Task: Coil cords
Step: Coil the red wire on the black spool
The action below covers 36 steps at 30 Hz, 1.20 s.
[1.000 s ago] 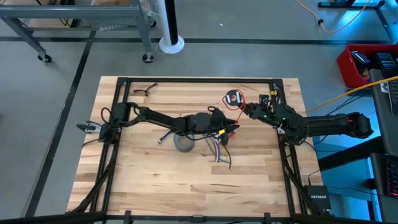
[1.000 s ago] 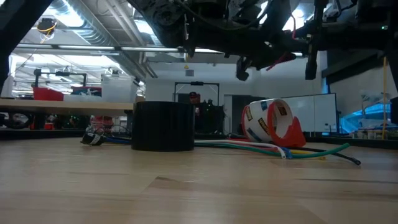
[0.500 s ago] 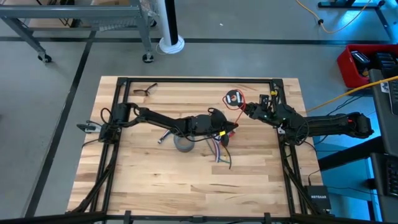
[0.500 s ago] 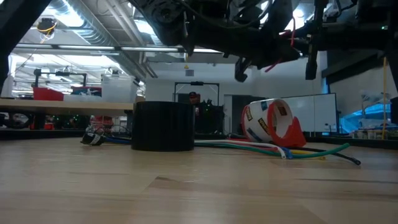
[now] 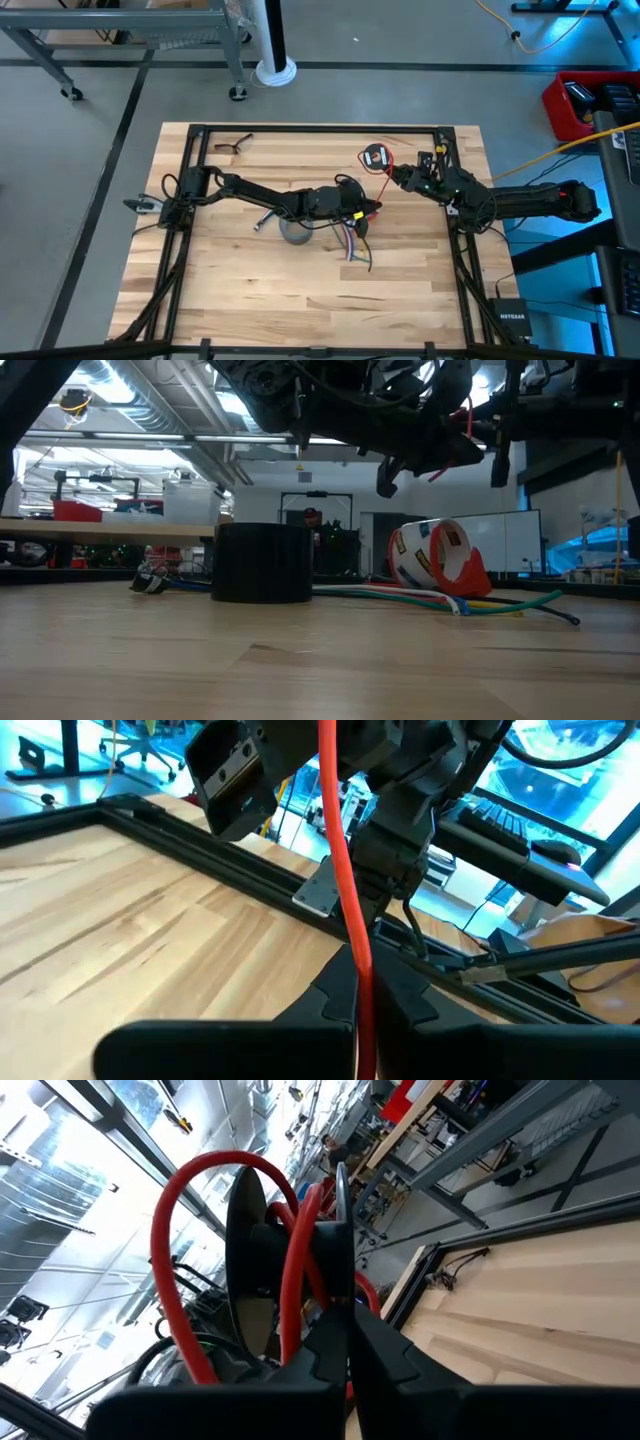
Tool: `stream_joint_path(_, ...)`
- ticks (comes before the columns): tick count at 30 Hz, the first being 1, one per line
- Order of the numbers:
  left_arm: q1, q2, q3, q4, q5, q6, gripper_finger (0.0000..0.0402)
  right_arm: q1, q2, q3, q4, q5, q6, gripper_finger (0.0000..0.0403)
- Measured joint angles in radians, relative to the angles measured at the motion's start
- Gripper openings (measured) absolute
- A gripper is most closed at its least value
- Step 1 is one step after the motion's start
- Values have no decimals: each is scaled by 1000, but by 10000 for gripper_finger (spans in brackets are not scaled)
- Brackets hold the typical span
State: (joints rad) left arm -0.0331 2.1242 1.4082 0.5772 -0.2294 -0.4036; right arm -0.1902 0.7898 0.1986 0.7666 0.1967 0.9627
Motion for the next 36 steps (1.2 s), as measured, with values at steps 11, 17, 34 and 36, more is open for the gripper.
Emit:
stream_joint_path(11,0,-1,0,-121,59,-154,1,1,0,0,32,-6,0,3)
stream_joint_path(17,7,-22,12,-135,65,-120,1,0,0,1,27,-6,7,3)
stream_joint_path(34,8,-25,175,-504,126,-95,0,0,0,1,37,-6,10,3)
stream_joint_path(36,9,-24,183,-496,126,-77,0,0,0,1,37,-17,16,3)
